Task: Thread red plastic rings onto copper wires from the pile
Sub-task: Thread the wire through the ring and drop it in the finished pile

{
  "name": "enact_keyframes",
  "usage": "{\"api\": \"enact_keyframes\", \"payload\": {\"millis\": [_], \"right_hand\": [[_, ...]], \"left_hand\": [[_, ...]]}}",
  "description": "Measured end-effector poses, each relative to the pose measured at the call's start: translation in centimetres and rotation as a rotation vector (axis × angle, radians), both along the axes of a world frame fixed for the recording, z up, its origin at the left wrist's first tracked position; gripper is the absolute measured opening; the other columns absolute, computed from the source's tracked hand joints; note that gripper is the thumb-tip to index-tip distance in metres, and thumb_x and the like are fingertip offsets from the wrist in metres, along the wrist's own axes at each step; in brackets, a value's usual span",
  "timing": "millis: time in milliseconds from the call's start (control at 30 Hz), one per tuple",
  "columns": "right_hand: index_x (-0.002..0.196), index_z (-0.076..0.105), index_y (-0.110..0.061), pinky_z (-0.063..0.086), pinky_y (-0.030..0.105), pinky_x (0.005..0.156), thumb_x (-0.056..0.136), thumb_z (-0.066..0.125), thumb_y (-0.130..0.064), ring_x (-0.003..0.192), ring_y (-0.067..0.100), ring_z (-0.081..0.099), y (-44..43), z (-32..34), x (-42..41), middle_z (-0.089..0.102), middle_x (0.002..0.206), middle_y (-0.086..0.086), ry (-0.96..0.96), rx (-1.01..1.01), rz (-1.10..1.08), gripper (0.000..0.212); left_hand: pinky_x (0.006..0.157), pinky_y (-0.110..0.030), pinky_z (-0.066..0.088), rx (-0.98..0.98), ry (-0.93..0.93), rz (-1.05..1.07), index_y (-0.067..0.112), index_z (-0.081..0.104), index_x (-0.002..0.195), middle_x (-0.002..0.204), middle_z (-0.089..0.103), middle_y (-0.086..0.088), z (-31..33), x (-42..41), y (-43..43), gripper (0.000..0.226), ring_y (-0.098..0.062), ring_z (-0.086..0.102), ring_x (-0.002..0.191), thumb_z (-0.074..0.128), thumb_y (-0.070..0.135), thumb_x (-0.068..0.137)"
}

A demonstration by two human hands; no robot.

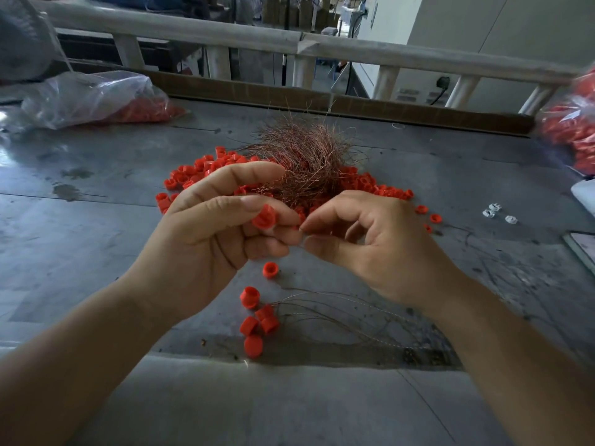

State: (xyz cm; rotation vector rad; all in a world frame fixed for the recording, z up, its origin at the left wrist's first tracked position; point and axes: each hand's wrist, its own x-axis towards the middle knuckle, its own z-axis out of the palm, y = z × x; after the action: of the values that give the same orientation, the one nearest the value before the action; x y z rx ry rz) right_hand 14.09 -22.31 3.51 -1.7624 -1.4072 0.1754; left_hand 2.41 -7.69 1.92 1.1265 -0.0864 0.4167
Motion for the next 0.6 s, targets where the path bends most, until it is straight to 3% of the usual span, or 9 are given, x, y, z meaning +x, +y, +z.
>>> {"api": "enact_keyframes", "payload": {"millis": [67, 167, 267, 367, 467, 600], "right_hand": [[0.079, 0.070, -0.017, 0.039, 0.006, 0.064, 0.074, 0.071, -0.015, 0.071, -0.002, 0.056, 0.0, -0.1, 0.0, 0.060, 0.072, -0.014, -0.030, -0.012, -0.009, 0.005], [0.074, 0.063, -0.024, 0.041, 0.009, 0.063, 0.077, 0.064, -0.018, 0.069, 0.002, 0.055, -0.2, 0.0, -0.1, 0.059, 0.070, -0.013, -0.019, 0.006, -0.025, 0.006], [0.073, 0.056, -0.024, 0.041, 0.010, 0.058, 0.083, 0.061, -0.011, 0.065, 0.008, 0.053, -0.4, 0.3, 0.2, 0.057, 0.066, -0.011, -0.012, 0.055, -0.035, 0.017], [0.074, 0.059, -0.021, 0.039, 0.009, 0.056, 0.081, 0.061, -0.013, 0.062, 0.005, 0.052, -0.6, 0.6, 0.4, 0.055, 0.064, -0.014, -0.037, 0.051, -0.043, 0.012], [0.073, 0.063, -0.020, 0.040, 0.007, 0.060, 0.081, 0.066, -0.013, 0.067, 0.001, 0.054, -0.6, 0.6, 0.3, 0.059, 0.068, -0.013, -0.103, -0.038, -0.048, 0.010], [0.076, 0.064, -0.021, 0.041, 0.006, 0.064, 0.082, 0.065, -0.014, 0.070, -0.005, 0.054, -0.5, 0.3, 0.0, 0.057, 0.067, -0.016, -0.156, -0.273, -0.007, 0.010]], "left_hand": [[0.057, -0.025, 0.055, 0.000, 0.001, -0.017, 0.012, 0.069, 0.098, 0.075, 0.070, -0.012, -0.1, 0.0, 0.1, 0.043, -0.022, 0.069, 0.064, 0.077, 0.025, 0.058], [0.052, -0.023, 0.053, -0.006, 0.025, 0.010, 0.013, 0.069, 0.096, 0.074, 0.070, -0.011, 0.1, 0.0, 0.0, 0.038, -0.020, 0.067, 0.059, 0.072, 0.022, 0.060], [0.038, -0.014, 0.040, 0.032, 0.132, 0.199, 0.015, 0.064, 0.091, 0.070, 0.069, -0.005, 0.4, 0.1, 0.1, 0.019, -0.014, 0.057, 0.042, 0.061, 0.016, 0.072], [0.037, -0.012, 0.032, 0.134, 0.230, 0.416, 0.016, 0.063, 0.083, 0.065, 0.068, -0.001, 0.5, 0.1, 0.7, 0.012, -0.010, 0.052, 0.039, 0.057, 0.017, 0.073], [0.038, -0.016, 0.034, 0.256, 0.322, 0.564, 0.017, 0.064, 0.077, 0.063, 0.067, 0.001, 0.2, 0.1, 1.5, 0.015, -0.009, 0.052, 0.043, 0.056, 0.005, 0.082], [0.038, -0.016, 0.038, 0.350, 0.386, 0.630, 0.020, 0.065, 0.073, 0.061, 0.068, 0.001, -0.2, 0.3, 2.3, 0.015, -0.008, 0.055, 0.047, 0.060, 0.011, 0.084]]}}
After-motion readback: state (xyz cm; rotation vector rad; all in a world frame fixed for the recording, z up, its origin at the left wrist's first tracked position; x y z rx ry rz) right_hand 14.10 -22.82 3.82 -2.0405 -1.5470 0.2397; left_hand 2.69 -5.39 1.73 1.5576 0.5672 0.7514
